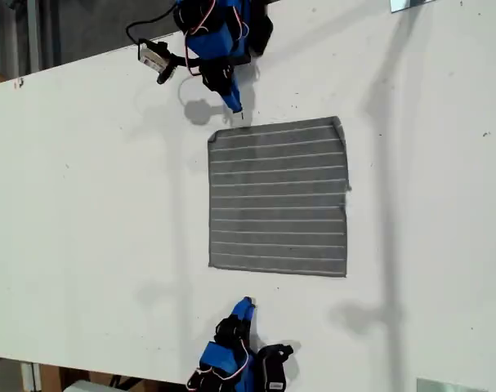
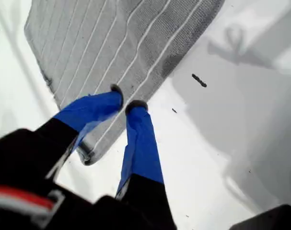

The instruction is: Grasp corners of a square towel and fold twice.

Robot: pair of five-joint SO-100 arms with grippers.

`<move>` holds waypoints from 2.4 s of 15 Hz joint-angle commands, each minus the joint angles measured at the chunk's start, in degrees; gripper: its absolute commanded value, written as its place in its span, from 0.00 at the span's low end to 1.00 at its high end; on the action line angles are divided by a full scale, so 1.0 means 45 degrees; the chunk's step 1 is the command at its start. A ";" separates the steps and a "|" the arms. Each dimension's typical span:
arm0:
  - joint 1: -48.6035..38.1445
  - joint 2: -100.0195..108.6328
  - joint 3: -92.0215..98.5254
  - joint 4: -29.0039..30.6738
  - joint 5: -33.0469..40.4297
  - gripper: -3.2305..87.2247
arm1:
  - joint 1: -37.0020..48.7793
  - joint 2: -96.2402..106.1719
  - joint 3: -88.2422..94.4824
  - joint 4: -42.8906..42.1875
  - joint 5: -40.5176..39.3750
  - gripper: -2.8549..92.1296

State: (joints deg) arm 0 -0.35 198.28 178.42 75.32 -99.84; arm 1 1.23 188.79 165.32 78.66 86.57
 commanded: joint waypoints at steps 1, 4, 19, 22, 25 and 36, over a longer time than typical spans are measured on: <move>0.0371 0.0059 0.0078 -0.0137 -0.0176 0.18 | -0.0449 -0.0586 -0.1035 -0.1406 -0.0879 0.19; 0.0312 0.0078 0.0098 -0.0391 -0.0469 0.26 | -0.0020 -0.9727 -0.7246 -0.1582 -0.2754 0.24; 0.0527 0.0078 0.0078 -0.1738 0.1133 0.26 | -1.1250 -2.2109 -1.4941 -0.2422 0.3945 0.37; 0.0898 0.0078 0.0078 -0.2344 0.1445 0.26 | -1.0273 -2.3887 -1.4922 -0.3691 0.2305 0.37; 0.1387 0.0078 0.0078 -0.2363 0.1191 0.26 | -0.9492 -2.4824 -1.4707 -0.3867 0.1406 0.38; 0.2598 -0.0723 -0.0996 -0.3691 -0.0391 0.23 | -0.9141 -2.5039 -1.3633 -0.5254 0.1133 0.03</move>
State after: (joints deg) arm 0 9.49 197.23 176.84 61.70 -100.28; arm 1 -40.17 75.76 103.97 55.37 92.37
